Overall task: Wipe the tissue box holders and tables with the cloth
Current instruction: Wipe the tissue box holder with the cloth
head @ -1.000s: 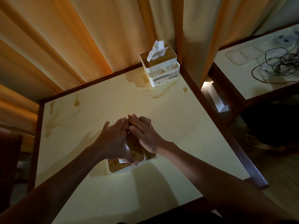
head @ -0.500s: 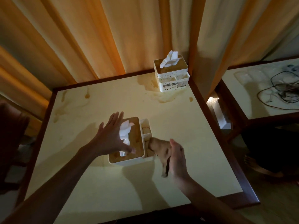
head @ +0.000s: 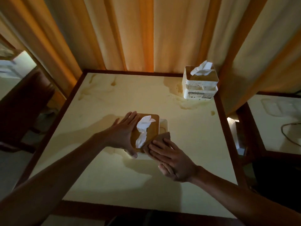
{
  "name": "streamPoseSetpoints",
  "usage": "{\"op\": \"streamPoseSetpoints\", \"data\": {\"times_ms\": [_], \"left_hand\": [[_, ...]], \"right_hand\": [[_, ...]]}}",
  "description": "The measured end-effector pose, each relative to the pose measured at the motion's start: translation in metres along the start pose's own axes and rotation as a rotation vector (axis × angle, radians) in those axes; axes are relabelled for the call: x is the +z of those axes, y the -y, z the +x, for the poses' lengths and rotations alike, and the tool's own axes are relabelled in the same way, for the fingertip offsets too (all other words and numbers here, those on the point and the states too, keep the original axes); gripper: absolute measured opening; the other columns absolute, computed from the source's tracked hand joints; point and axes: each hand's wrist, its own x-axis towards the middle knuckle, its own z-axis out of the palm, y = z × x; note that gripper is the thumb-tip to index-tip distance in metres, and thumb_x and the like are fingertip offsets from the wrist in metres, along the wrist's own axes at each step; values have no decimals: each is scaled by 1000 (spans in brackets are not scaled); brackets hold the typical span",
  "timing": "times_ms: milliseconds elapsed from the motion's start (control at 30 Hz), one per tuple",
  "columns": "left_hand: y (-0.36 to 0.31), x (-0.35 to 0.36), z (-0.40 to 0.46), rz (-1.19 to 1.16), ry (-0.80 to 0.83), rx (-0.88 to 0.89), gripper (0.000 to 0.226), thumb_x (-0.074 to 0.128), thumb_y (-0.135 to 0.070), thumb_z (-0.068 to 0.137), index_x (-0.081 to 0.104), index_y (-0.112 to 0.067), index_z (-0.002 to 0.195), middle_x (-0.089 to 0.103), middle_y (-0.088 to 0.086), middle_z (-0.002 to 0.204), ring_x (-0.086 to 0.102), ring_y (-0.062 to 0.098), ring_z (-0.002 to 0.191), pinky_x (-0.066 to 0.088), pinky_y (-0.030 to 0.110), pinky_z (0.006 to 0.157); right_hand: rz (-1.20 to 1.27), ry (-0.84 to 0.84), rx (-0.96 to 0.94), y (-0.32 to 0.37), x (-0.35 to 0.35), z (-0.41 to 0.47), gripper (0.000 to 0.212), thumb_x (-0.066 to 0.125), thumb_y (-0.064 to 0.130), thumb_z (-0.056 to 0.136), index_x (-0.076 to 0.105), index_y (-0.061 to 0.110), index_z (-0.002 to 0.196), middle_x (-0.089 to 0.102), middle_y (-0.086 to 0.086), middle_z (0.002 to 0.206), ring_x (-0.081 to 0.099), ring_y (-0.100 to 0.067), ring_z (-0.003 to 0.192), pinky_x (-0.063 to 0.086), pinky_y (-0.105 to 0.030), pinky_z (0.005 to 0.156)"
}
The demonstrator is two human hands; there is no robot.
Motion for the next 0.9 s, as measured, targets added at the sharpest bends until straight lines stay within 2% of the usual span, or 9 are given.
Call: {"op": "streamPoseSetpoints", "data": {"times_ms": [67,233,333,433,533,600,700,800,900], "left_hand": [[0,-1,1,14,-12,3,154,78,-78,42,-20,-31,150,-22,-9,161,-21,14,148,7,55,120],[-1,-3,2,105,-53,32,151,77,-79,40,-7,-22,152,-2,-8,157,1,17,146,19,52,118],[-3,-3,2,118,-88,41,150,76,-80,38,0,-19,151,9,-5,152,12,19,141,26,49,115],[-2,-3,2,101,-76,39,153,78,-80,39,-4,-18,152,3,-4,156,7,21,145,23,47,117],[0,-3,2,94,-44,43,156,79,-78,43,-14,-19,153,-10,-4,160,-7,20,148,14,44,121],[0,-4,2,96,-57,52,154,80,-77,43,-12,-19,152,-6,-3,159,-3,20,148,16,43,121],[0,-5,2,116,-104,80,149,77,-79,40,-4,-20,149,9,-2,152,13,19,141,27,42,116],[1,-5,2,118,-121,84,148,76,-81,40,-2,-19,150,11,-3,152,15,17,139,27,39,116],[0,-5,2,106,-146,87,149,77,-81,39,-1,-17,150,11,-3,152,16,17,139,25,36,116]], "right_hand": [[-17,98,-83,-17,-14,6,48,41,25,99,55,8,142,46,-7,153,32,-21,149,28,-50,118],[6,75,104,-43,-24,30,48,32,30,105,54,9,142,48,-7,152,34,-23,147,29,-53,116],[-37,143,-73,-25,-17,14,48,40,29,101,53,10,143,48,-8,151,33,-24,148,27,-50,118],[-44,189,-174,-27,-21,17,48,45,29,99,53,15,144,50,-3,151,34,-19,147,28,-45,118],[-45,182,-143,-57,-26,31,50,28,31,104,51,15,145,48,-3,152,33,-19,148,31,-49,116],[-27,147,-84,-79,-27,41,52,27,31,104,51,11,145,45,-8,154,34,-23,147,32,-53,114],[-16,146,-2,-97,-27,61,52,35,29,100,50,7,145,42,-11,155,33,-25,148,27,-55,117],[7,121,29,-101,-26,73,52,37,26,98,49,7,145,43,-13,154,34,-26,147,24,-49,119],[28,66,82,-97,-18,72,52,38,28,99,45,10,147,39,-12,156,31,-26,148,26,-51,118]]}}
